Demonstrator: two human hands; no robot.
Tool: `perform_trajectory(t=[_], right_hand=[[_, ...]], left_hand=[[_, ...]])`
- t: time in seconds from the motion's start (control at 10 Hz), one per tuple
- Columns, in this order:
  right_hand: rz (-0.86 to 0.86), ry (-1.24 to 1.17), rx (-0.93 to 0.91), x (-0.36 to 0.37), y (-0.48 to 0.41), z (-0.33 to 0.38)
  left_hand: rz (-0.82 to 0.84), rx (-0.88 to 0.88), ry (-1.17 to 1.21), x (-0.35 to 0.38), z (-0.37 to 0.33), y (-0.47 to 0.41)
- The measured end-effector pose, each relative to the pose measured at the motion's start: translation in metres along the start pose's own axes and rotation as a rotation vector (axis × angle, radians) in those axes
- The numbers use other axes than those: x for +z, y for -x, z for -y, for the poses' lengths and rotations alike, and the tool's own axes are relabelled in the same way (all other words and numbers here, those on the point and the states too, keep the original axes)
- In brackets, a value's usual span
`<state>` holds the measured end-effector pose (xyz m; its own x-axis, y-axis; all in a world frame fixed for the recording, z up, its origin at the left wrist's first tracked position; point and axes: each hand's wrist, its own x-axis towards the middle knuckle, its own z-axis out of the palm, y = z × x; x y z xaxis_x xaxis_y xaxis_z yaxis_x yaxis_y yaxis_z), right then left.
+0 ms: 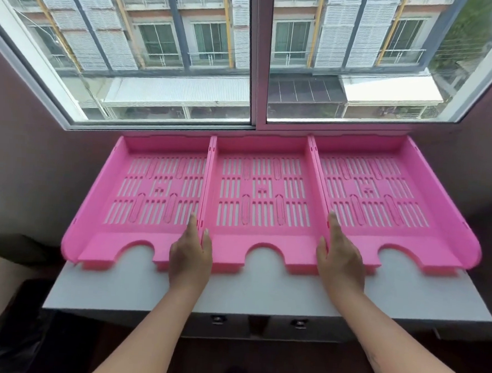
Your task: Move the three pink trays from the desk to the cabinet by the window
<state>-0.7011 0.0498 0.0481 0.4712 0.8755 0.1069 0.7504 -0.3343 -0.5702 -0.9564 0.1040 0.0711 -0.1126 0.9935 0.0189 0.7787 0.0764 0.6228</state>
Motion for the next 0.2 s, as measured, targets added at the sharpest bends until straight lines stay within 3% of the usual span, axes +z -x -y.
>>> perform_trajectory(t=[0.2], right_hand=[[0.116, 0.029, -0.078, -0.0124, 0.0004, -0.0043]], left_hand=[[0.094, 0.049, -0.093, -0.0106, 0.01, 0.001]])
